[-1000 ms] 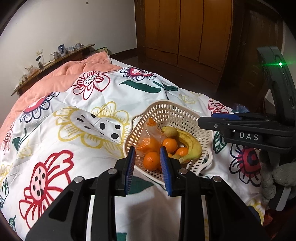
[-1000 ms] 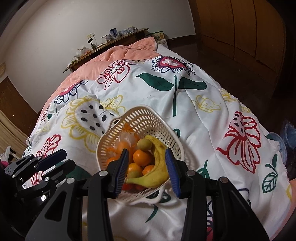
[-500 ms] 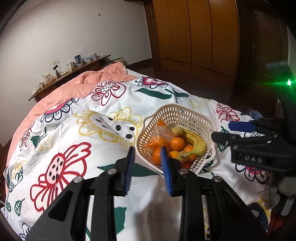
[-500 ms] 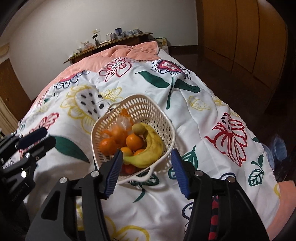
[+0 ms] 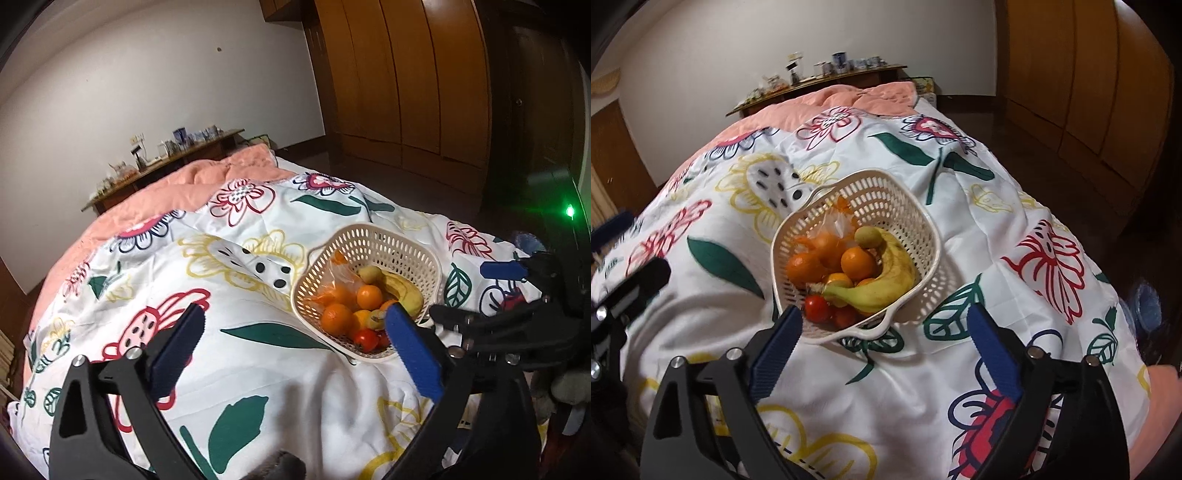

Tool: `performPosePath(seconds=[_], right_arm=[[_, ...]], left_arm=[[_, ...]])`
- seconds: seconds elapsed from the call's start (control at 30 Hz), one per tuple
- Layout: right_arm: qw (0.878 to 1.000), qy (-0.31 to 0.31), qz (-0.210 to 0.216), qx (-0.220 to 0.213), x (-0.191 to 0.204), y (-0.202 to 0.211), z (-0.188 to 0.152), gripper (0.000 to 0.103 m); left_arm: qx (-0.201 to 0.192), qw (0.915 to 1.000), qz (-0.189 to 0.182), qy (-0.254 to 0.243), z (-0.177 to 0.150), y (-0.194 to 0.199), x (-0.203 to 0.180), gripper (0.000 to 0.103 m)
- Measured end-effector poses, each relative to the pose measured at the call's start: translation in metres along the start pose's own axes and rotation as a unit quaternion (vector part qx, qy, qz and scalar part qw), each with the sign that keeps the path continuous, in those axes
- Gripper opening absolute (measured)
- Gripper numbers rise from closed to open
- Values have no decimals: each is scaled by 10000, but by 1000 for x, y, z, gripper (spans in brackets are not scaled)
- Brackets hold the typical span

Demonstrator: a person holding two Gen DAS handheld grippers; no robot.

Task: Organize fruits

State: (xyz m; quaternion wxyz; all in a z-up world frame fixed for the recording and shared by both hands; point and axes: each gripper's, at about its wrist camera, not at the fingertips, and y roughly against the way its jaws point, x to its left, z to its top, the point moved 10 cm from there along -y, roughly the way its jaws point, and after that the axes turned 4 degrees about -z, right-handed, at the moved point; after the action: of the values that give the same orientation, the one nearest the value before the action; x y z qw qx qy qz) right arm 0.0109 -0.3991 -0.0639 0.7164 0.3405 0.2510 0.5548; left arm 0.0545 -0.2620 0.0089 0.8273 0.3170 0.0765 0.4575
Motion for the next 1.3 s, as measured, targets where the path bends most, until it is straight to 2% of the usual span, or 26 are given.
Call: performPosePath(seconds=[0.1,0.33,1.3], right_arm=[[9997,206,-67,-93,5,2,-1,95],[9996,190,-98,-207,5,6,1,96],[9992,383,-10,-121,19,0,-7,96]], left_arm=[[-19,10000,48,39,0,1,3,100],[-48,9998,134,154,-1,4,9,100],[71,9999,116,22,-7,-1,5,100]])
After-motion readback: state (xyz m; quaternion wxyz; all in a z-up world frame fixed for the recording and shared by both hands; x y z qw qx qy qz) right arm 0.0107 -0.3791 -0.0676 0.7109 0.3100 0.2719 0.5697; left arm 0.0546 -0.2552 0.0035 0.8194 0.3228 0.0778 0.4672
